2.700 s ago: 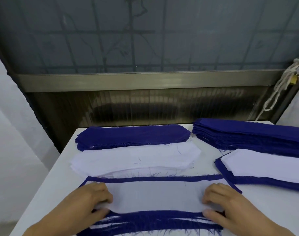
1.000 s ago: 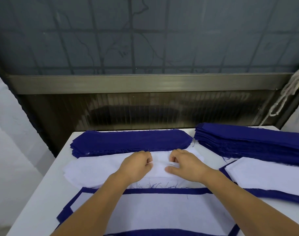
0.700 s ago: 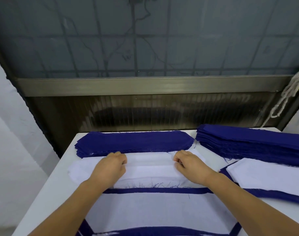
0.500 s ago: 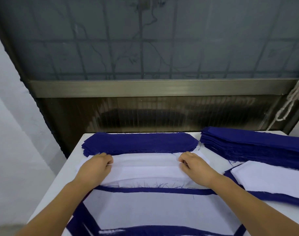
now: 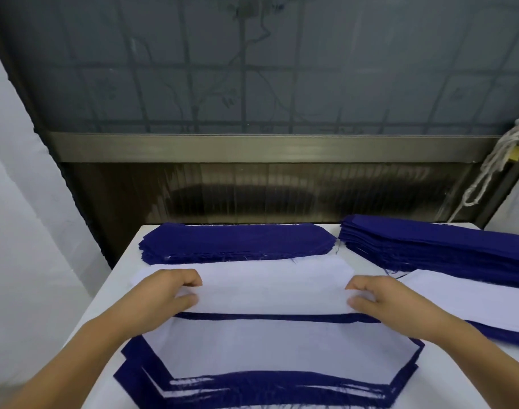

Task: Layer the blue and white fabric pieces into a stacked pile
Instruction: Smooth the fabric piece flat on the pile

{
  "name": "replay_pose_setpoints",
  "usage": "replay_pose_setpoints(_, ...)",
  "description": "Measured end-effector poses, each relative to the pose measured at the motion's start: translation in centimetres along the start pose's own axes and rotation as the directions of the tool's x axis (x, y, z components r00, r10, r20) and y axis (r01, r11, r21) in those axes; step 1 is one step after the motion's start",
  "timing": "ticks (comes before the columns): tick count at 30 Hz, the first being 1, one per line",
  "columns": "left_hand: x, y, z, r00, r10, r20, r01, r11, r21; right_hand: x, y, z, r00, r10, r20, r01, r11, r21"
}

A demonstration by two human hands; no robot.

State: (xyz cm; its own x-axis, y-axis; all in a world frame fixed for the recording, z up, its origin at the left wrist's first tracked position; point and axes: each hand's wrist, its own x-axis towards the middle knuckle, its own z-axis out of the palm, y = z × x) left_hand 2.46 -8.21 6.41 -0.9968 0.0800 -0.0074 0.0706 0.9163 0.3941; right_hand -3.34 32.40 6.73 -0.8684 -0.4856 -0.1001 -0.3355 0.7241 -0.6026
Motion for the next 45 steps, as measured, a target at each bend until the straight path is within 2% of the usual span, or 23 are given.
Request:
replay_pose_setpoints(2,-0.3,0.8,-0.3,0.992,0.036,-0.123,-0.039,0.999,-0.026,-0.6,-0.5,-0.3,0.985,-0.07,-0.159,0.061,0.996,-0.059)
replay_pose_setpoints(5,-1.9,0.7,-0.3,0.963,0.135,-0.232,-0.153,0.986,-0.063,-2.5,-0.7,0.5,0.904,-0.28,-0.322,0.182,0.936,-0.302)
replay_pose_setpoints(8,-3.9,-0.2,0.8,0.969,0.226,-0.101,-0.231,0.972,-0.037,-4.8,0.3,2.8,0.837,-0.473,-0.274,0.312,0.825,-0.471)
replay_pose_setpoints(10,-4.6,-0.8,2.2,0.965,0.262,0.025,-0.262,0.965,0.026,-5.9,1.1,4.8,0.838,-0.51,-0.196,0.36,0.785,-0.504)
replay_pose_setpoints(12,-5.0,-1.1,3.0,0.961,0.251,0.116,-0.254,0.967,0.012,-6.5,1.7,6.1,0.865,-0.477,-0.153,0.355,0.799,-0.484)
replay_pose_setpoints(15,-4.9,-1.2,2.9,0.959,0.187,0.214,-0.187,0.982,-0.016,-6.8,1.4,6.1,0.927,-0.348,-0.138,0.278,0.886,-0.371)
replay_pose_setpoints(18,-4.1,0.0,2.9,0.972,0.17,0.161,-0.162,0.985,-0.061,-6.1,0.6,6.0,0.932,-0.327,-0.157,0.269,0.914,-0.303)
replay_pose_setpoints(20,-2.5,1.3,4.1,0.97,0.205,0.13,-0.201,0.979,-0.043,-4.7,0.7,6.1,0.94,-0.303,-0.157,0.251,0.926,-0.281)
replay_pose_setpoints(23,-2.2,2.2,5.5,0.965,0.217,0.15,-0.218,0.976,-0.011,-3.7,0.4,6.6,0.961,-0.26,-0.098,0.223,0.932,-0.287)
replay_pose_setpoints(28,-2.4,-0.9,3.4,0.97,0.107,0.219,-0.097,0.994,-0.056,-4.1,2.2,4.5,0.988,-0.134,-0.071,0.104,0.941,-0.323)
replay_pose_setpoints(31,-1.5,-2.8,1.5,0.961,0.008,0.275,-0.03,0.997,0.074,-3.5,2.8,2.7,0.999,-0.045,-0.002,0.042,0.932,-0.359)
replay_pose_setpoints(33,-0.1,-2.7,0.8,0.976,-0.045,0.212,0.01,0.987,0.163,-1.9,2.8,1.8,1.0,-0.017,0.002,0.016,0.918,-0.397)
replay_pose_setpoints(36,3.2,-0.6,1.1,0.997,-0.022,0.074,0.01,0.988,0.156,2.2,1.9,1.4,0.995,-0.062,-0.073,0.036,0.949,-0.312)
replay_pose_setpoints(40,8.9,2.8,2.5,0.996,0.079,-0.049,-0.076,0.996,0.046,9.7,0.2,1.9,0.972,-0.131,-0.197,0.073,0.958,-0.278)
replay_pose_setpoints(43,13.1,4.6,3.6,0.992,0.041,-0.12,-0.05,0.996,-0.073,14.7,-0.2,2.4,0.964,-0.115,-0.239,0.055,0.968,-0.245)
replay_pose_setpoints(45,15.2,5.0,4.4,0.996,-0.007,-0.094,-0.007,0.99,-0.138,17.1,0.4,2.6,0.971,-0.086,-0.224,0.029,0.969,-0.246)
